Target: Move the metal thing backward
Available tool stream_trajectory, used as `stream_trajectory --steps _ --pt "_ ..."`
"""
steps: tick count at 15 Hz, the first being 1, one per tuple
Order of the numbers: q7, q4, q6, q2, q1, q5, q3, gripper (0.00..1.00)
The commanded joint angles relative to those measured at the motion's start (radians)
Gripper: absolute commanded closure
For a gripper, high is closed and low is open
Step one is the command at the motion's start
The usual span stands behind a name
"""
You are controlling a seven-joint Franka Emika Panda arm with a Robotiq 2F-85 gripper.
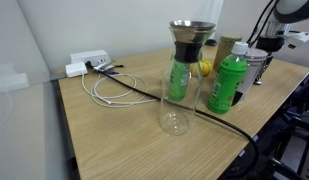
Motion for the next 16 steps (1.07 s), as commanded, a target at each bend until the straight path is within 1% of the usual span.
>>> stream_trajectory --steps 1,4,6,9,12,16 --pt "0.027 0.001 0.013 0.006 -0.021 -0.037 0.012 0.99" --pt "0.045 0.015 -0.004 0.0 -0.024 -0.082 0.007 0.99" --pt "0.041 0.032 -0.007 -0.009 -0.032 -0.082 0.002 0.99" --pt "0.021 0.069 -0.006 -0.016 -0.055 -0.027 -0.01 0.99" --pt "0.02 0.115 -0.011 0.005 -0.084 0.025 -0.029 0.99" --pt "0.041 0.167 0.005 0.046 -0.104 0.037 -0.039 0.99"
